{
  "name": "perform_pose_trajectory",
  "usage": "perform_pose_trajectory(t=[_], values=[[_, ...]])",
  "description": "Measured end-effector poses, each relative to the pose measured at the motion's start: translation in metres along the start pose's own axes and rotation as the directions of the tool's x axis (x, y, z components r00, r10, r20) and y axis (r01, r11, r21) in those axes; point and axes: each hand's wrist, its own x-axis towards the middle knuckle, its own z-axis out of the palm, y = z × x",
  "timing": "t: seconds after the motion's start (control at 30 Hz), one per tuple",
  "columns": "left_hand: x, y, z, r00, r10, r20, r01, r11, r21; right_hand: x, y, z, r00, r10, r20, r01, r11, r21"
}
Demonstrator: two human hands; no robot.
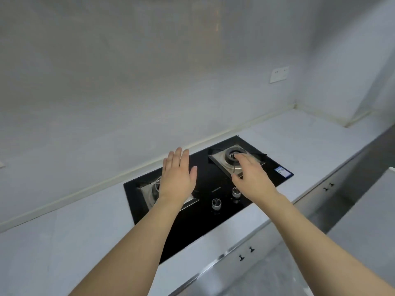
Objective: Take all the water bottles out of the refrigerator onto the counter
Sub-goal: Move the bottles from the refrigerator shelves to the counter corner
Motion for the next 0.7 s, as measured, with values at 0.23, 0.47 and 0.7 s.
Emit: perform_pose_trajectory(t=[0.23, 0.47, 0.7], values=[[0.011, 0.117, 0.038, 0.987, 0.159, 0.009, -0.158, 0.986, -0.06, -0.037, 0.095, -0.066, 0.993, 0.088, -0.083, -0.092, 0.995, -0.045], [0.019, 0.211, 0.075, 0.947, 0.32, 0.028, -0.317, 0.945, -0.076, -0.073, 0.168, -0.116, 0.964, 0.213, -0.16, -0.221, 0.975, -0.035], [0.036, 0.297, 0.112, 0.875, 0.479, 0.07, -0.471, 0.876, -0.107, -0.097, 0.237, -0.156, 0.913, 0.332, -0.239, -0.346, 0.938, -0.017]])
